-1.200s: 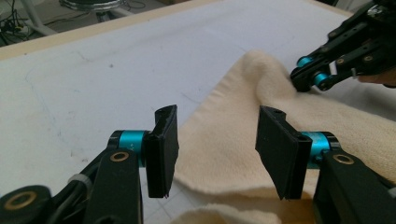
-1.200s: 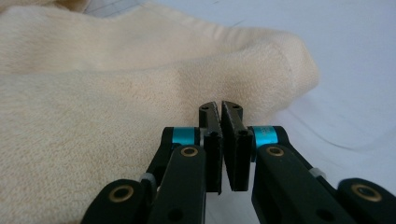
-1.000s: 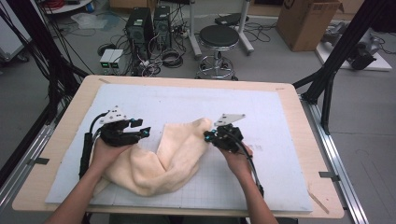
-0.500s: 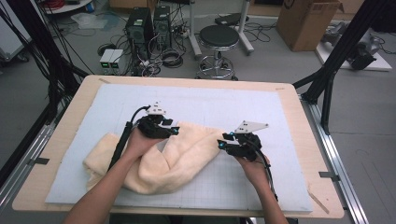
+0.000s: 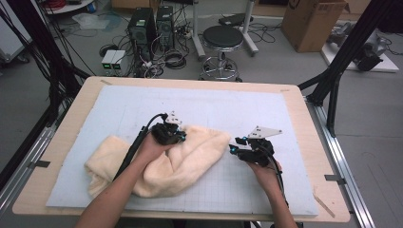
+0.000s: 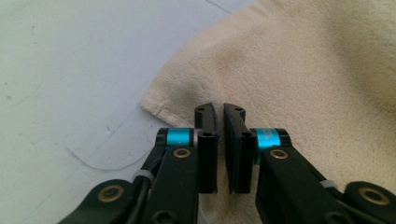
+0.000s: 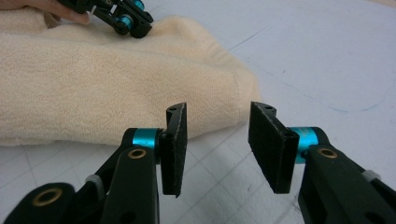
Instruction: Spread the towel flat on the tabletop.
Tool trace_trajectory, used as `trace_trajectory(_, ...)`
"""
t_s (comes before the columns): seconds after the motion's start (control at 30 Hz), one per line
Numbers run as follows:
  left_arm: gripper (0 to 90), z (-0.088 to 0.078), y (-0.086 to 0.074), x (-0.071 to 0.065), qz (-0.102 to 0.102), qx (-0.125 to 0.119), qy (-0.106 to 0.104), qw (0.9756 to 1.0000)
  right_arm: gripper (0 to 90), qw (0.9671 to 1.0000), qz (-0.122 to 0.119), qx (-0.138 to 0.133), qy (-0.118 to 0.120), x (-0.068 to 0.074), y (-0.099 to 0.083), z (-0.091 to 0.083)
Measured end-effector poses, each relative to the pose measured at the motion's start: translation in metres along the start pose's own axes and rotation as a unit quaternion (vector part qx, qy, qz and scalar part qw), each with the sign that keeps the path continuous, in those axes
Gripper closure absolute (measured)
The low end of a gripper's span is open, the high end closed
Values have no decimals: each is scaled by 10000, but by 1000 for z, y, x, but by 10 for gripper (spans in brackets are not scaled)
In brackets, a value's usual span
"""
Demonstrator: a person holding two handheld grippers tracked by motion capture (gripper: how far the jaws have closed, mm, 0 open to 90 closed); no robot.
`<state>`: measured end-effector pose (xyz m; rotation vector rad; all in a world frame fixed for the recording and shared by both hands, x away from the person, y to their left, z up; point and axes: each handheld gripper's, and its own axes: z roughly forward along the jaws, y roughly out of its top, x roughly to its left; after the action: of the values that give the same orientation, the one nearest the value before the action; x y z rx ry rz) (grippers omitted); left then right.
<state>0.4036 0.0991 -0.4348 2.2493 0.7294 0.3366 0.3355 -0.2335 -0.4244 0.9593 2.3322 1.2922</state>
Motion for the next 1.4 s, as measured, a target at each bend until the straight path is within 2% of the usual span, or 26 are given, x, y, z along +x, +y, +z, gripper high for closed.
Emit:
trace_trajectory(0.1,855,-10,-1,5,-106,-23,106,9999,577,10000,-5,36,5,2,2,3)
trace_trajectory(0.3,855,-46,-7,23,-320,-420,440,9976,593,10000,-40,9,47,1,8,12)
trace_trajectory(0.43,855,-68,-15,38,-414,-482,661,9958,598,9999,20,18,97,0,16,25)
trace_trajectory(0.5,855,-75,-19,42,-469,-475,711,9952,606,9999,45,10,139,1,20,34)
trace_trajectory(0.6,855,-83,-26,49,-510,-462,811,9943,606,9997,83,8,208,2,29,50)
trace_trajectory(0.73,855,-90,-37,56,-592,-431,932,9930,602,9994,29,275,228,5,38,74)
trace_trajectory(0.93,855,-94,-47,64,-728,-408,935,9921,600,9989,148,351,269,6,40,96)
trace_trajectory(0.97,855,-94,-48,64,-736,-410,945,9920,608,9984,84,505,222,9,42,101)
trace_trajectory(1.0,855,-94,-48,64,-739,-419,919,9921,622,9983,71,541,192,10,44,103)
trace_trajectory(1.07,855,-95,-48,64,-763,-408,929,9919,721,9977,-1,652,170,12,48,110)
trace_trajectory(1.1,855,-95,-48,63,-750,-425,942,9918,803,9976,-23,657,219,11,49,111)
trace_trajectory(1.13,855,-95,-48,62,-752,-438,943,9917,848,9973,-73,679,267,11,50,111)
trace_trajectory(1.27,855,-97,-45,57,-679,-559,896,9921,871,9971,-92,656,380,8,51,98)
trace_trajectory(1.4,855,-99,-39,53,-713,-723,838,9913,873,9990,-109,300,302,6,57,63)
